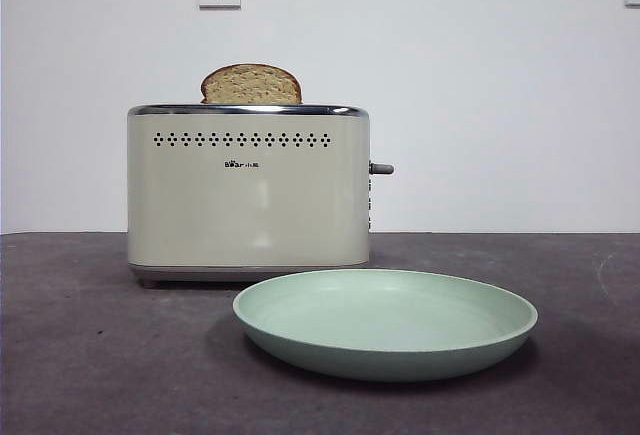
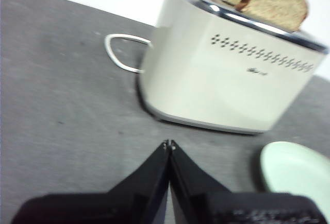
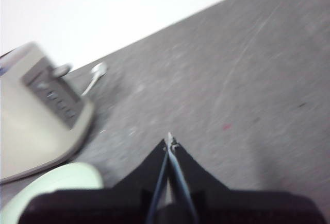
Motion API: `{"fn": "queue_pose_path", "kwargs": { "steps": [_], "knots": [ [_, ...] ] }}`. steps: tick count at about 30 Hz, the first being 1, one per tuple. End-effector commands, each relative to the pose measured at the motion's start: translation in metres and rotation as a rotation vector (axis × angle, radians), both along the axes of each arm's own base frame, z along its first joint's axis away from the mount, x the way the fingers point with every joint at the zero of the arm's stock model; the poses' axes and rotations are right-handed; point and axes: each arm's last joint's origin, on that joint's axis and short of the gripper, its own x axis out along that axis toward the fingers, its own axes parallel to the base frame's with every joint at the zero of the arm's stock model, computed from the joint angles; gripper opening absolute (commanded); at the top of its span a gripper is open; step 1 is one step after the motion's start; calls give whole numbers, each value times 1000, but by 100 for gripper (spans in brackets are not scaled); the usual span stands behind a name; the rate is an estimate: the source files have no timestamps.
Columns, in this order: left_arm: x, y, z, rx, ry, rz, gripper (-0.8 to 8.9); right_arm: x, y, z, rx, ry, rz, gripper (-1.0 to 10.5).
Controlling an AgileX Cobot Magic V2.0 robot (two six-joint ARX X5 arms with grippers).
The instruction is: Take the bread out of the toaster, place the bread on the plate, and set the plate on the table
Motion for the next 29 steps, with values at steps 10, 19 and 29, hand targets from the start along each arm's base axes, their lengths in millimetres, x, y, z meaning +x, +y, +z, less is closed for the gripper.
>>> {"fn": "queue_pose_path", "kwargs": {
  "steps": [10,19,29],
  "knots": [
    [-13,1,90,-2,-84,-12,-6,12,4,109,-63,-46,192,-11],
    [5,-1,173,182,-43,-69,-6,40,6,193,-156,-27,364,-11],
    [53,-11,246,251,39,-295,-5,71,8,253,-149,35,567,11]
  ]
}}
